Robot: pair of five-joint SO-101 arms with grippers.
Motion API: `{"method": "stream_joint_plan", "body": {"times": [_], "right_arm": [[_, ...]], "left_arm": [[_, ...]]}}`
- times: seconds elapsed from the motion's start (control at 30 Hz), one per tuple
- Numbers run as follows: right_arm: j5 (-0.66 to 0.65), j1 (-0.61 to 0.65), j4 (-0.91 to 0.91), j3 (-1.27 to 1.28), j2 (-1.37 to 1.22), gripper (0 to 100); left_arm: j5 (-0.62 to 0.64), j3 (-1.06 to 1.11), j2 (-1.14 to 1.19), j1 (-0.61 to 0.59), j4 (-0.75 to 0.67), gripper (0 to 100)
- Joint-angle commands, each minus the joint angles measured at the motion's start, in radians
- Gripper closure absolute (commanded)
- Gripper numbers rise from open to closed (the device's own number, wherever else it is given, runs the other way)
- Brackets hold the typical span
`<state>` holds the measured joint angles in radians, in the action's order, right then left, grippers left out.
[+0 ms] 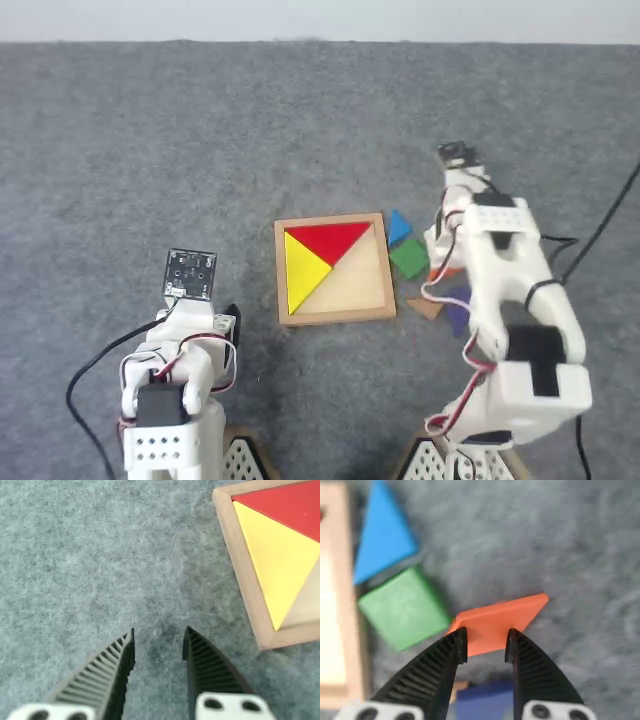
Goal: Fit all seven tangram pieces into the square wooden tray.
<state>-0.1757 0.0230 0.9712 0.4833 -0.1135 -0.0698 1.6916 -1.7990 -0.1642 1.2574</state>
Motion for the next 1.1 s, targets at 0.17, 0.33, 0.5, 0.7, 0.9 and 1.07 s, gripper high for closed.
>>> {"method": "stream_joint_plan", "body": {"times": [0.17, 0.33, 0.5, 0.7, 0.9, 1.07], "right_arm": [[0.028, -0.082, 0.012, -0.158, -0.035, 85.0], [0.144, -0.074, 0.114, -0.189, 0.036, 85.0], [0.440, -0.033, 0.174, -0.187, 0.081, 85.1], [0.686, 0.041, 0.171, -0.215, -0.018, 85.0], [0.692, 0.015, 0.166, -0.302, -0.119, 85.0], [0.709, -0.013, 0.163, -0.330, -0.170, 85.0]], "left_arm": [[-0.006, -0.008, -0.028, 0.002, 0.009, 85], [-0.006, -0.008, -0.028, 0.002, 0.009, 85], [-0.006, -0.008, -0.028, 0.002, 0.009, 85], [-0.006, -0.008, -0.028, 0.002, 0.009, 85], [-0.006, -0.008, -0.028, 0.002, 0.009, 85], [-0.006, -0.008, -0.028, 0.002, 0.009, 85]]}}
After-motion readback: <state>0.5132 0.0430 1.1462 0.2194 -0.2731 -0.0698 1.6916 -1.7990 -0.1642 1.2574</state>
